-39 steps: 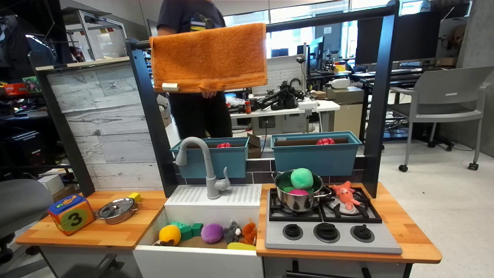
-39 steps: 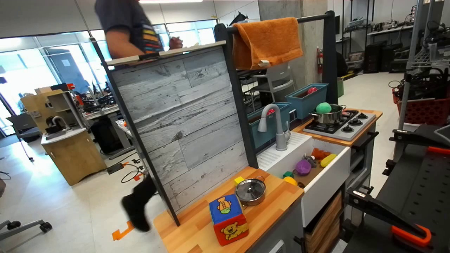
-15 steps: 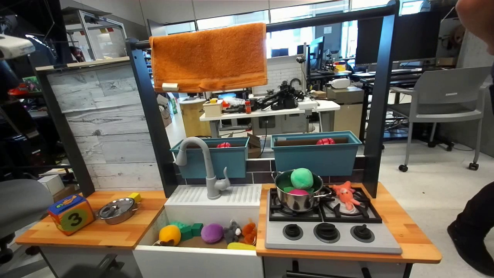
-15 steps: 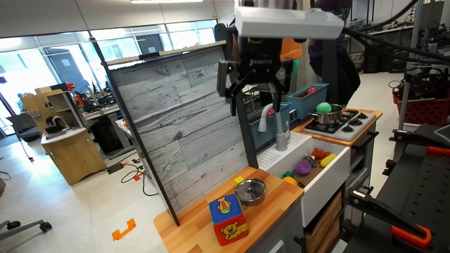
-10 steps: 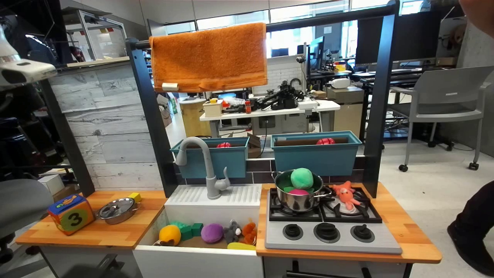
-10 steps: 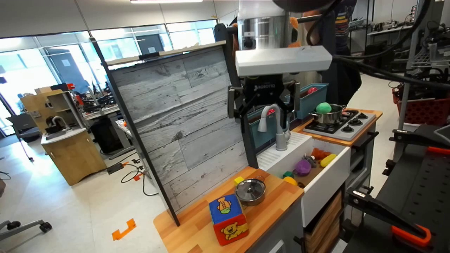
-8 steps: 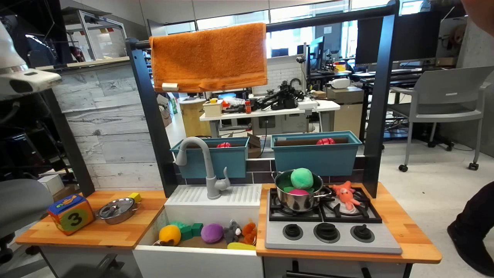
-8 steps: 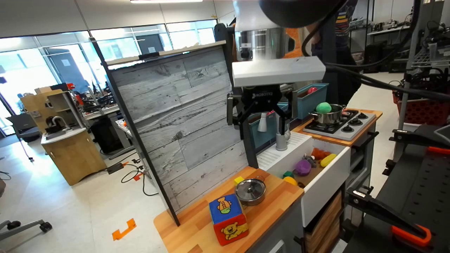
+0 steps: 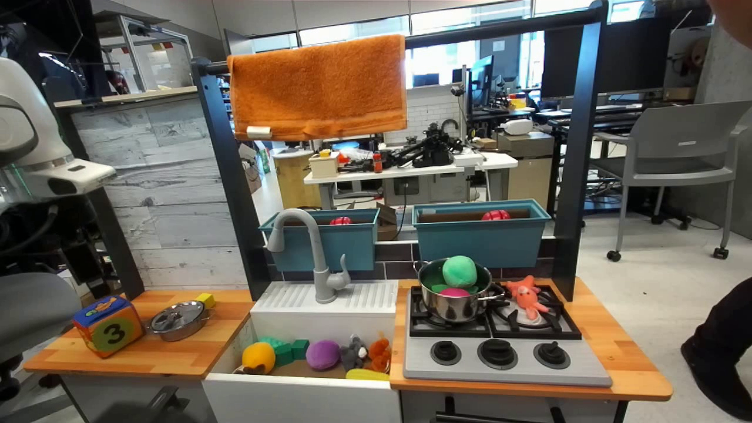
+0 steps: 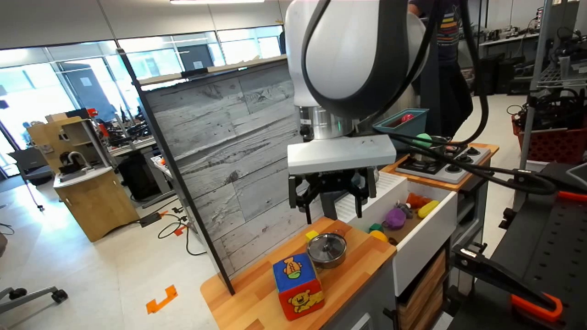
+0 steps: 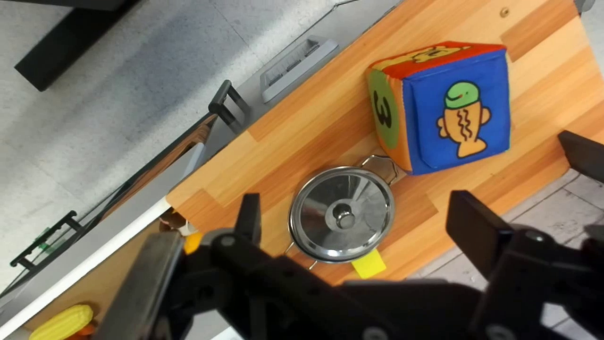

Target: Pick up the multi colour object on the left and put it in the sink.

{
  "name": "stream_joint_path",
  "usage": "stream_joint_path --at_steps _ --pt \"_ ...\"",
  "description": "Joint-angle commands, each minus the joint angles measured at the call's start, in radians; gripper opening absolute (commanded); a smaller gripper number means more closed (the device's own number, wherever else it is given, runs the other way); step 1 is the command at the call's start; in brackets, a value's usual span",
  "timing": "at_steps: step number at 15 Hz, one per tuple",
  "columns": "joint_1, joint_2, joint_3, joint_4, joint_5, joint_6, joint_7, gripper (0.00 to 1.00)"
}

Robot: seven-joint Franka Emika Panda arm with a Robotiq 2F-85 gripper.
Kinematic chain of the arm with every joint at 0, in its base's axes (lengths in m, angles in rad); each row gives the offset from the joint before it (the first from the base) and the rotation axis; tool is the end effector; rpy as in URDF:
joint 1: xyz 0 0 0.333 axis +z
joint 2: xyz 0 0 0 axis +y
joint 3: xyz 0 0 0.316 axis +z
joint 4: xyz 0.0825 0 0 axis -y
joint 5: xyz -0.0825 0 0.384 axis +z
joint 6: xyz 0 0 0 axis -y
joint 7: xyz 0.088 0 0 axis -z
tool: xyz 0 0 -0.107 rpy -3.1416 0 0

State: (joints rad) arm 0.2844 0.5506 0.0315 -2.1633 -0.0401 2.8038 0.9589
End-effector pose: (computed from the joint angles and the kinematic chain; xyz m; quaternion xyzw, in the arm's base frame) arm 0.5385 0.1785 0.1454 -0.9527 0.3005 -0.0359 0.0274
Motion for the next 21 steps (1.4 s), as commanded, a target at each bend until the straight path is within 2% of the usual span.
stream_joint_path --at_steps 1,5,12,13,15,21 --pt "0.054 0.111 -0.036 0.086 0.027 0.024 -0.006 1.00" --pt "0.067 0.218 -0.011 0.173 0.046 0.055 -0.049 1.00" --pt "0.093 0.389 -0.030 0.339 0.072 0.072 -0.135 1.00" --pt "0.094 0.409 -0.034 0.370 0.076 0.067 -0.146 0.75" --pt "0.098 0.445 -0.046 0.426 0.079 0.061 -0.162 0.66" --pt "0.095 0.491 -0.053 0.511 0.100 0.053 -0.195 0.19"
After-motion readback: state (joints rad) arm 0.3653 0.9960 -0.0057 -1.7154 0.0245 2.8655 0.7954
